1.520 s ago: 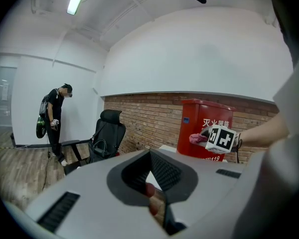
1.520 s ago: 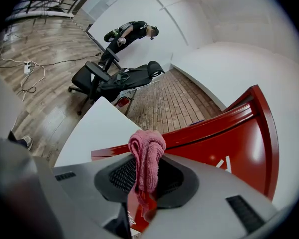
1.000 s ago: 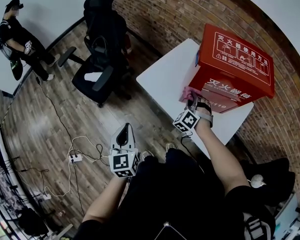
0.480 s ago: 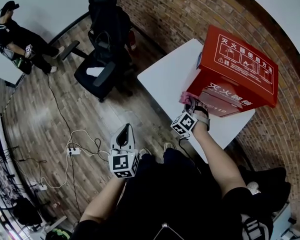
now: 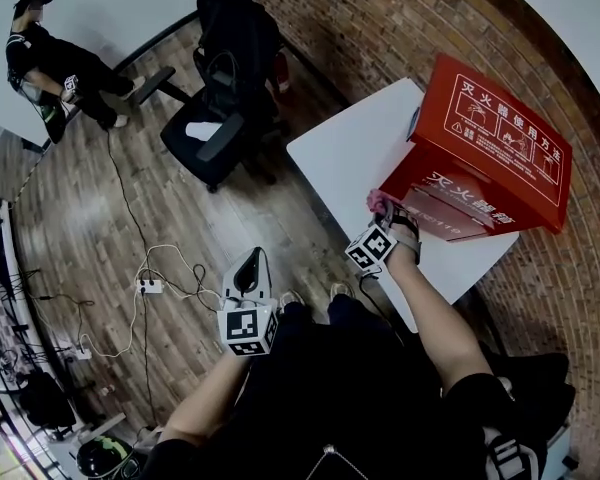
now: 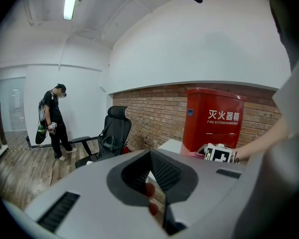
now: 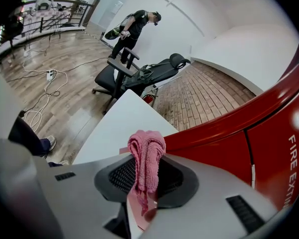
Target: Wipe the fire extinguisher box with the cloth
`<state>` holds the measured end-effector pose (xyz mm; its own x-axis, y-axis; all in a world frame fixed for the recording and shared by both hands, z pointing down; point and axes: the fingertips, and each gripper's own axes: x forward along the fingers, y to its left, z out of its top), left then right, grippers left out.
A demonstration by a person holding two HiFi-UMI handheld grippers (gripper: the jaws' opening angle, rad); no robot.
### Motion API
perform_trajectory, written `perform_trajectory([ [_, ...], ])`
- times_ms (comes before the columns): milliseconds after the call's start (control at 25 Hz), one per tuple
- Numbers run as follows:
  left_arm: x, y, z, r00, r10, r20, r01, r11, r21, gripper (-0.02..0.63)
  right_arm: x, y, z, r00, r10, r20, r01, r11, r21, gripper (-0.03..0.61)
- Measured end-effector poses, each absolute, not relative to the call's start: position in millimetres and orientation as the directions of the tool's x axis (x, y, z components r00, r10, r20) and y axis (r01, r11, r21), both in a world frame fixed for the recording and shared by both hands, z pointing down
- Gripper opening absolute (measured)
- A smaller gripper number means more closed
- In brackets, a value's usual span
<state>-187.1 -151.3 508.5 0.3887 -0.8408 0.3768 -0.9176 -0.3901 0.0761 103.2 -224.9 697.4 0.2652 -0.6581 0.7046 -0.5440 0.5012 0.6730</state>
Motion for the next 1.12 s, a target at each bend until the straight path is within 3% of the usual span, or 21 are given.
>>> perform_trajectory([
  [1120,-219,-142,521,0.277,-0.858,0.432,-0.957,-0.284,0.049,0.028,96,-227,792,0.232,-0.526,0.819,-0.576,0.604,0.551,0.103],
])
